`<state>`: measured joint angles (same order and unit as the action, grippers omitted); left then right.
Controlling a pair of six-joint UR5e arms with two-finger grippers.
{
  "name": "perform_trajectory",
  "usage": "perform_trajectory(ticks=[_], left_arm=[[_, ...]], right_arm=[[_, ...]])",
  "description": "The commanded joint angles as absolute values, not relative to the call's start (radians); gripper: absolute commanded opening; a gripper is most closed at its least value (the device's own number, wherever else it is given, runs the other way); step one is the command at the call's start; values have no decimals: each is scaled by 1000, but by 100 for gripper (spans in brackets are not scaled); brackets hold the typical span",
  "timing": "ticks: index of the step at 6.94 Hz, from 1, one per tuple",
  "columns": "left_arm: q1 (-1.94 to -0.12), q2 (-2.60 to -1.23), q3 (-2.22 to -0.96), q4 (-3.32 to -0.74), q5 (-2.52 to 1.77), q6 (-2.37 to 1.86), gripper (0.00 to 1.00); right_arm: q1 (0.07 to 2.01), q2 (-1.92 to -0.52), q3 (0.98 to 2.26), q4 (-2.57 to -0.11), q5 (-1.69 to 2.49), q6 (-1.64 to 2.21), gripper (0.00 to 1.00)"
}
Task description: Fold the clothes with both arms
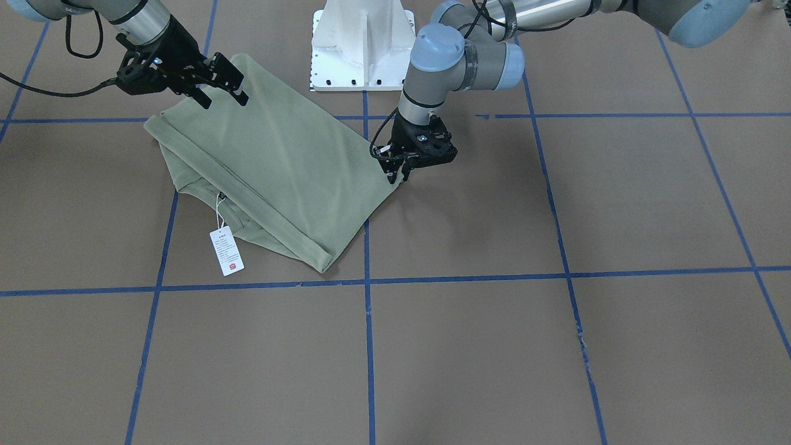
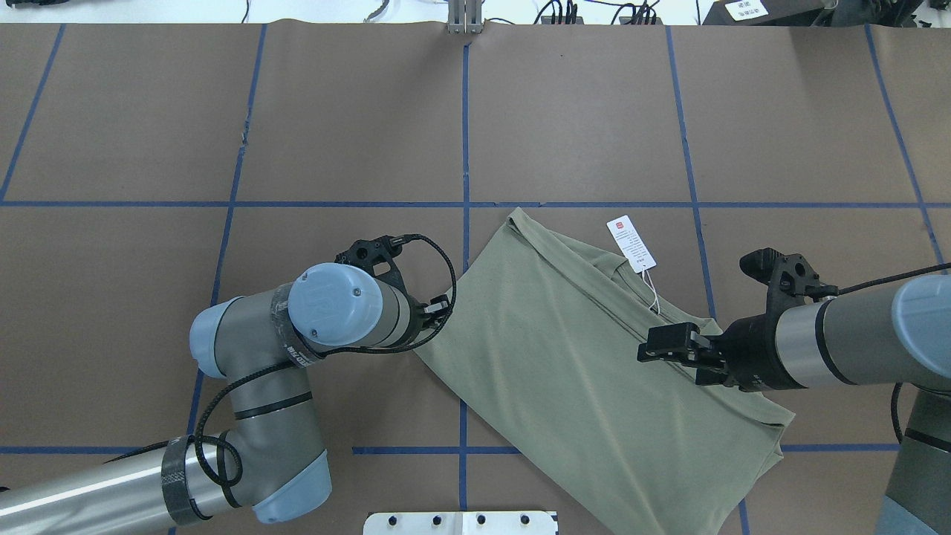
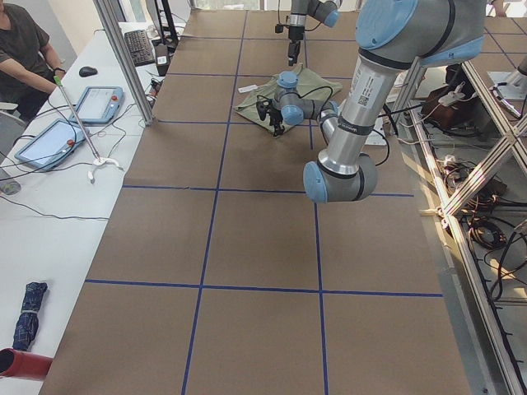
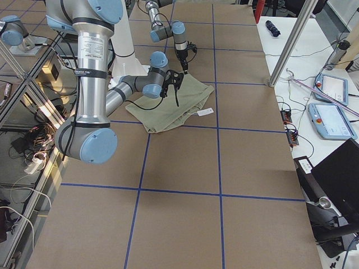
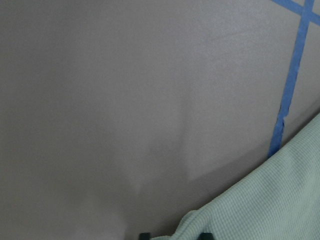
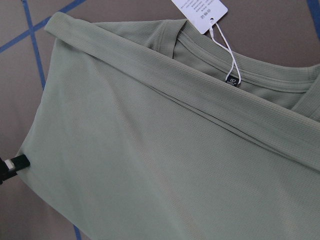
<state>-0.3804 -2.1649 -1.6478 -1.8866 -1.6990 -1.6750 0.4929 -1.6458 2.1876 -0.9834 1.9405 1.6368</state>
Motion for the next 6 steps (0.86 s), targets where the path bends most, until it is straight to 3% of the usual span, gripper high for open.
perform_trajectory(ticks=[1, 6], left_arm=[[-380, -2166, -1655, -1879, -1703, -1675, 0], [-567, -2166, -1599, -1858, -1645, -1582, 0]], right_arm=[[497, -1646, 2186, -985, 1940, 1637, 100], [502, -1644, 2186, -985, 1940, 1637, 100]])
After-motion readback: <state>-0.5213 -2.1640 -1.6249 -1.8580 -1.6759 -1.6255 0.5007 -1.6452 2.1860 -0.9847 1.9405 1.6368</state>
